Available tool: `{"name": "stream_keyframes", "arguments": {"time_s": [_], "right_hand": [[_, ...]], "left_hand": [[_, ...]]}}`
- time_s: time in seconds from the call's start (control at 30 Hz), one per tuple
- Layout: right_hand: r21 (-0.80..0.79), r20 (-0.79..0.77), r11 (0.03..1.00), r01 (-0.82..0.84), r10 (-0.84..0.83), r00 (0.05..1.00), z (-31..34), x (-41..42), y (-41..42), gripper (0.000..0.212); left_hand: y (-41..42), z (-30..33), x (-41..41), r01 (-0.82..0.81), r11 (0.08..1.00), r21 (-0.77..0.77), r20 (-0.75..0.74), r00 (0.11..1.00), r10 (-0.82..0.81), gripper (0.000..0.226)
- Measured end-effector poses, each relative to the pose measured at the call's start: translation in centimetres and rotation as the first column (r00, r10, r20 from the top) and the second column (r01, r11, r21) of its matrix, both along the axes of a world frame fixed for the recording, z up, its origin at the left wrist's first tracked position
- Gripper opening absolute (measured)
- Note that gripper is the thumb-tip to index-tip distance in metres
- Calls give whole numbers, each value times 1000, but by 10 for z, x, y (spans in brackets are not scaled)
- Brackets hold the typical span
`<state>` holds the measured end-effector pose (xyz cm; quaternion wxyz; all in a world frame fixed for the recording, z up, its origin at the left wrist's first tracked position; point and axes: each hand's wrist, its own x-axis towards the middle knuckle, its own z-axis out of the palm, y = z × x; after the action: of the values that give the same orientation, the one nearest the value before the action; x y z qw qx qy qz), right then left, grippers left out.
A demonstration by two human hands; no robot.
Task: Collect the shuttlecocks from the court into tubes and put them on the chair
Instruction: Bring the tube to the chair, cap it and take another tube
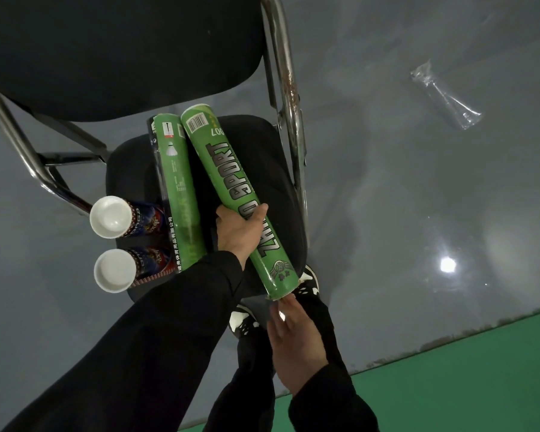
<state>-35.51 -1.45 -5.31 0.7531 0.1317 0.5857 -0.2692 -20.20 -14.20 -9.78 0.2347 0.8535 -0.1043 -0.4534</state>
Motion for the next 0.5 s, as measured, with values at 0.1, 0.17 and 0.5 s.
{"name": "stream_keyframes", "arguments": {"time_s": [0.1,0.17,0.5], "right_hand": [[-73,-82,988,-137,131,988,-4,4,6,36],[55,-52,998,8,-5,999,-5,8,2,29],[183,47,972,149,-160,986,-6,24,-42,33]], "left_hand": [[2,-5,0,-1,1000,4,9,1000,1,81],[2,-7,0,-4,1000,-2,11,1000,4,81],[3,-9,2,3,1000,-4,-35,999,-3,80]]}}
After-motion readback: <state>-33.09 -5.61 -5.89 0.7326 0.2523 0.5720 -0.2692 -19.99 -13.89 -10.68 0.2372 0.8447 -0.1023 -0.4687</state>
